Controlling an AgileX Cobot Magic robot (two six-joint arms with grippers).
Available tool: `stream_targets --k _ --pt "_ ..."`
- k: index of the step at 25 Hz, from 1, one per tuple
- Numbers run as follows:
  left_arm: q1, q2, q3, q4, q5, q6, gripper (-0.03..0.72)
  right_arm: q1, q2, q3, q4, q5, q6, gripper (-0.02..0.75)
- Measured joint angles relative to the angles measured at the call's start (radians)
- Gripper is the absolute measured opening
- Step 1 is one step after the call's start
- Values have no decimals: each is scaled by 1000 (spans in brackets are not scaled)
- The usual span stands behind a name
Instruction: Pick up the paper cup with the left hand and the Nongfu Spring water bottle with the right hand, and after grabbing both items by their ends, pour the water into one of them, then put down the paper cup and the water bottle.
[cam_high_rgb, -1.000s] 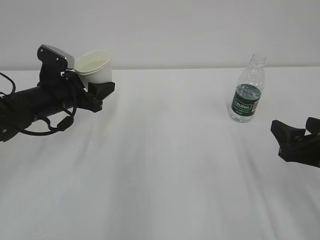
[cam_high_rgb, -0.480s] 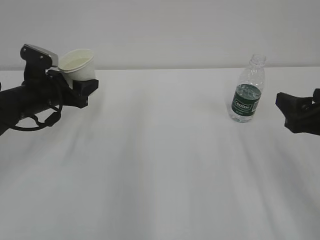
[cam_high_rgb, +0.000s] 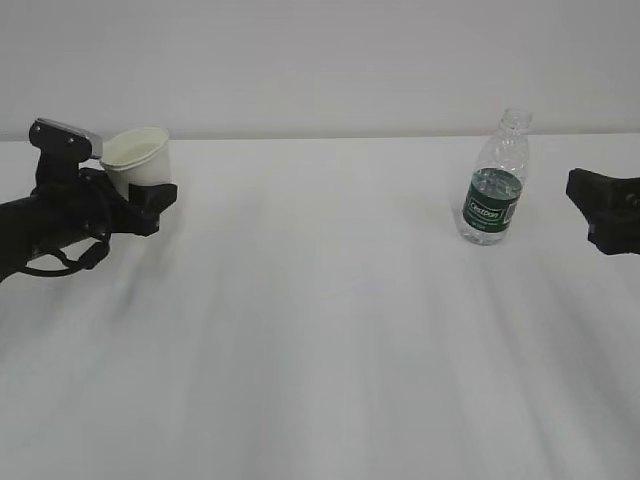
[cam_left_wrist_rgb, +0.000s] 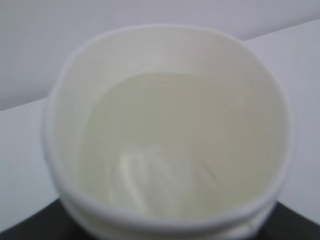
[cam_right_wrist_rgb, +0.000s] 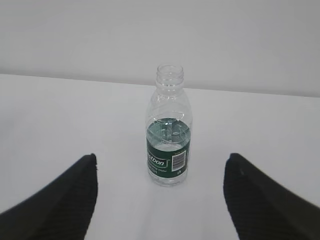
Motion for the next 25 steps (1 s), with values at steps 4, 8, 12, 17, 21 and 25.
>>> stream_targets --k 4,8,12,17,21,25 --pt "10 39 0 -15 -24 0 420 0 -1 -2 0 11 -2 588" --pt "15 87 0 -46 -95 16 420 0 -1 -2 0 15 -2 588" --pt "15 127 0 -75 -158 53 420 0 -1 -2 0 20 -2 588" --pt "15 154 0 -105 -186 115 419 0 -1 -2 -2 35 -2 588" --pt "15 173 0 -120 -211 152 419 0 -1 -2 -2 35 -4 588" --pt "15 211 -1 -133 -241 159 419 0 -1 -2 -2 37 -4 588"
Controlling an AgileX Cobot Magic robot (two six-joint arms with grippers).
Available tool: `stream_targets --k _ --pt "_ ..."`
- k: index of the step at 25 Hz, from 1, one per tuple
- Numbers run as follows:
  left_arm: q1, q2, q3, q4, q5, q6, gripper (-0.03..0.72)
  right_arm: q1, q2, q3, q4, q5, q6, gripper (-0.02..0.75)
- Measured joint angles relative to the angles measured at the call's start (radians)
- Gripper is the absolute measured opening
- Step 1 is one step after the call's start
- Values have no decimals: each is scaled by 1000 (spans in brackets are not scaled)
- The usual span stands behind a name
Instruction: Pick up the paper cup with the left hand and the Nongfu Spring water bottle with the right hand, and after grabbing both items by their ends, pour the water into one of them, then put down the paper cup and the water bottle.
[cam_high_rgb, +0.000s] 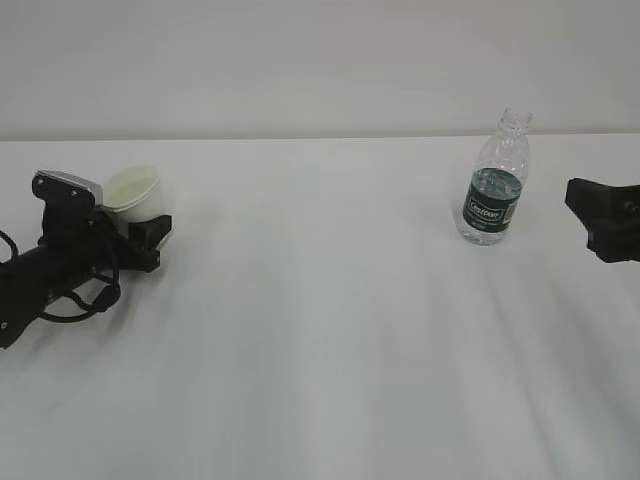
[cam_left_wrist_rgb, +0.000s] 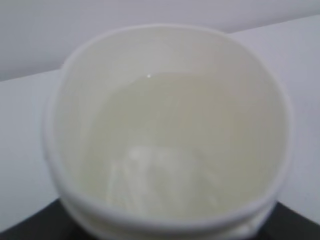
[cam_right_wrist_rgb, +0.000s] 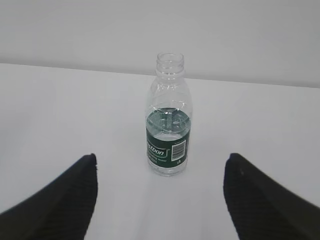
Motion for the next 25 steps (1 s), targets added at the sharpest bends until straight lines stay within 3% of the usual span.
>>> stream_targets --k 13,19,25 --pt "0 19 -2 -17 -29 1 428 0 0 0 0 0 0 588" --pt "0 23 -2 -22 -29 1 594 0 0 0 0 2 0 587" --pt "0 23 -2 -36 -29 2 634 0 0 0 0 3 0 587"
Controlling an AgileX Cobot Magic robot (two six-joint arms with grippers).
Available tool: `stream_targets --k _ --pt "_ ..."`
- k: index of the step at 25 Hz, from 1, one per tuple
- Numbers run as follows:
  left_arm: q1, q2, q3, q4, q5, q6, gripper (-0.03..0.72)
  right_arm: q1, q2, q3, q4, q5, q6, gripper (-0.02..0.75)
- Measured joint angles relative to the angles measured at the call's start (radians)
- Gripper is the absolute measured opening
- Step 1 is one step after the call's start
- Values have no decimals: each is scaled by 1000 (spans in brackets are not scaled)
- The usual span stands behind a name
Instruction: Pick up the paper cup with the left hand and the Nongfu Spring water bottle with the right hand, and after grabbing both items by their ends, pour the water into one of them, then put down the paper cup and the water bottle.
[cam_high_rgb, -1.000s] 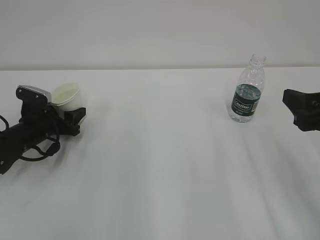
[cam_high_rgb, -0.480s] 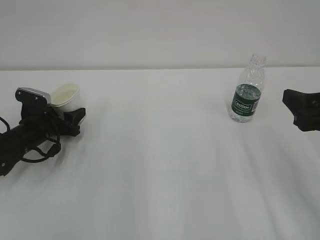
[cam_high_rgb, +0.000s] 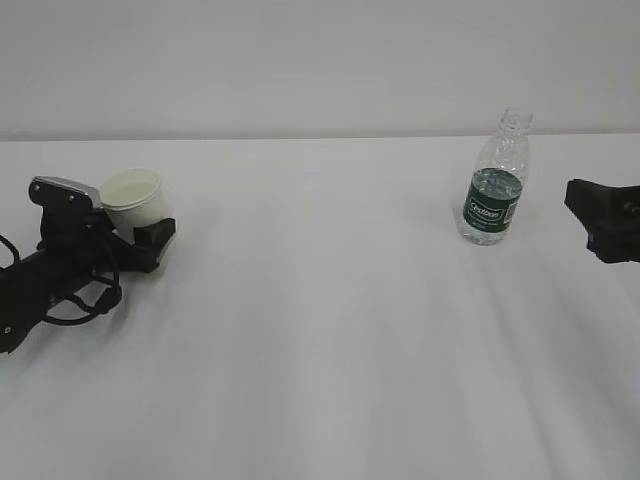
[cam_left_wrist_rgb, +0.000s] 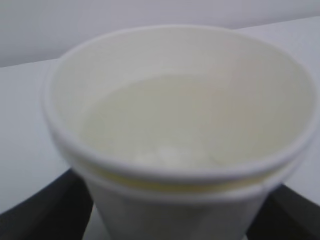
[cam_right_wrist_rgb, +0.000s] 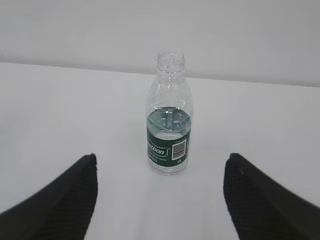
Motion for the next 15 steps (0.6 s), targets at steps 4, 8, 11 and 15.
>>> stream_targets --k 4,8,11,15 --pt "0 -4 2 -2 0 0 636 0 0 0 0 0 0 587" --pt "0 -53 42 -3 0 0 636 0 0 0 0 0 0 587" --pt "0 -86 72 -4 0 0 636 0 0 0 0 0 0 603" --pt "0 -117 119 -5 0 0 632 0 0 0 0 0 0 595"
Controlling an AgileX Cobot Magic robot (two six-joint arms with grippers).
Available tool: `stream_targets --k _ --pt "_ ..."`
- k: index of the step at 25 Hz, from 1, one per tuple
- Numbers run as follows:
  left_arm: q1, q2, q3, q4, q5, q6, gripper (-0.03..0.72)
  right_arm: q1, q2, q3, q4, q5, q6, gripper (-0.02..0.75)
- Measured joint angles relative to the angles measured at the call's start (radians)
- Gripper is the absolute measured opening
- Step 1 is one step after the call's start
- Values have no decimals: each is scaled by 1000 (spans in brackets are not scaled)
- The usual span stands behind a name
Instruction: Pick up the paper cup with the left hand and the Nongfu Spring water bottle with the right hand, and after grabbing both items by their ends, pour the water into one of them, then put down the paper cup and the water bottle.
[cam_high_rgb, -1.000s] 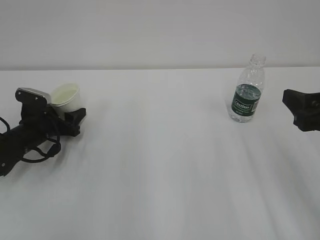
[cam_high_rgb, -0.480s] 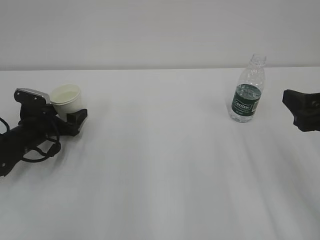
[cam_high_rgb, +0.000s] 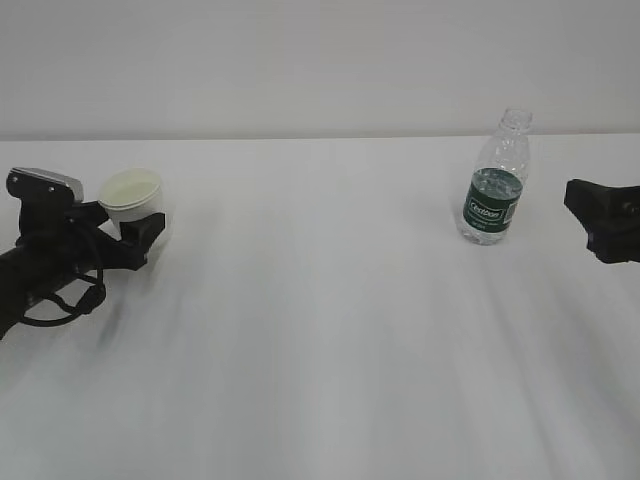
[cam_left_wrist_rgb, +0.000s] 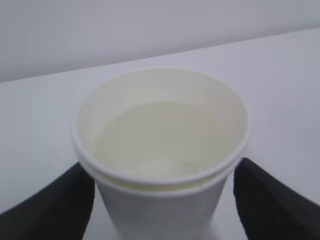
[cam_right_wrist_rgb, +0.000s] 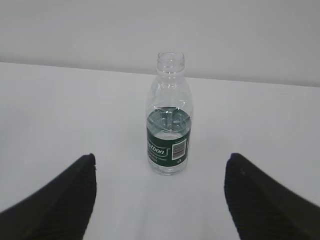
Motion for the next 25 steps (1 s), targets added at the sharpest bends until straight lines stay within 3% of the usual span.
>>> stream_targets --k 18,25 --pt "0 -232 253 -32 0 0 620 0 0 0 0 2 0 592" --pt "0 -349 356 -57 0 0 613 0 -42 -35 0 107 0 592"
